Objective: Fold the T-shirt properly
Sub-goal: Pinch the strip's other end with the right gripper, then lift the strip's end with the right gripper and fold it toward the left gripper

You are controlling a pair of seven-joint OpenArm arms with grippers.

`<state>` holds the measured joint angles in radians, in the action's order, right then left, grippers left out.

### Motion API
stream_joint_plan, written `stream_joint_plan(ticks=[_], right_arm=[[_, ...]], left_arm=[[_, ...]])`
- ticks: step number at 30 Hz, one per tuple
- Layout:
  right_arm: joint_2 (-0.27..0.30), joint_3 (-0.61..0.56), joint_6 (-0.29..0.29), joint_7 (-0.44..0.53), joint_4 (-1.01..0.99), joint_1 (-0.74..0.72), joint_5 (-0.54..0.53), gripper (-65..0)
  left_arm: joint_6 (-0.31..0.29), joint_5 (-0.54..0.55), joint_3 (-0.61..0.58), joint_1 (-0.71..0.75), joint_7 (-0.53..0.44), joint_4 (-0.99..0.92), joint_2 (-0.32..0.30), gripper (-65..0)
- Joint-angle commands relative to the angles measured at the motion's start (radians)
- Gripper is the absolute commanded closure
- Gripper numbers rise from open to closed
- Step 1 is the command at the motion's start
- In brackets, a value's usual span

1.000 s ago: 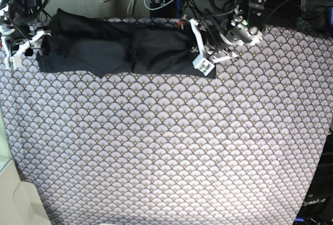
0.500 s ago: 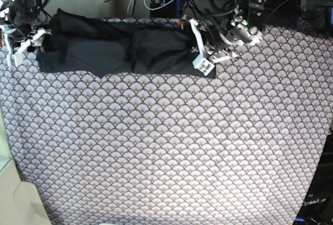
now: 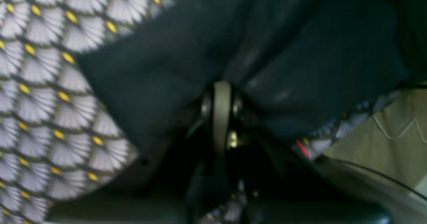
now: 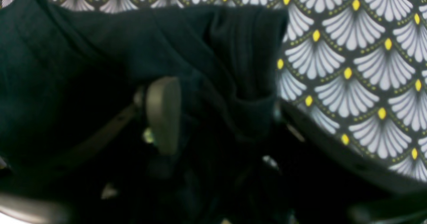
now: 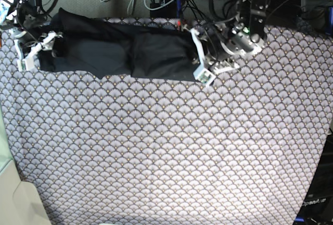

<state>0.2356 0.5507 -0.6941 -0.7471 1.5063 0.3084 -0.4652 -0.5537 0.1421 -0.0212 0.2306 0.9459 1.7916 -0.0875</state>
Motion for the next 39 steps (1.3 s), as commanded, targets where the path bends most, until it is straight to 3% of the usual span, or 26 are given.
stream_joint_plan(ticks=[1, 5, 11, 17, 23, 34, 39], right_arm=[[0.005, -0.004, -0.004, -0.021, 0.004, 0.004, 0.000, -25.0], [0.008, -0.004, -0.004, -0.021, 0.003, 0.004, 0.001, -11.5], [0.011, -0.001, -0.004, -0.021, 0.001, 0.004, 0.004, -0.2], [0.031, 0.001, -0.004, -0.024, 0.027, 0.005, 0.003, 0.0], [0.020, -0.004, -0.004, -0.028, 0.207, 0.071, 0.000, 0.0], [-0.057, -0.005, -0.004, -0.229, 0.445, 0.064, -0.004, 0.0], [-0.064, -0.031, -0.004, -0.299, 0.454, 0.056, -0.116, 0.0]], left_arm=[[0.001, 0.009, 0.002, -0.018, -0.018, 0.037, 0.009, -0.5], [0.001, 0.009, 0.002, -0.020, -0.017, 0.053, 0.019, -0.5], [0.002, 0.009, 0.017, -0.012, -0.017, 0.081, 0.018, -0.5], [0.001, 0.007, 0.165, 0.005, -0.017, 0.072, 0.013, -0.5], [0.001, 0.007, 0.183, 0.000, -0.028, -0.039, 0.010, -0.5], [0.001, 0.007, 0.189, 0.006, -0.021, -0.025, 0.009, -0.5], [0.001, 0.007, 0.191, 0.006, -0.021, -0.025, 0.009, -0.5]])
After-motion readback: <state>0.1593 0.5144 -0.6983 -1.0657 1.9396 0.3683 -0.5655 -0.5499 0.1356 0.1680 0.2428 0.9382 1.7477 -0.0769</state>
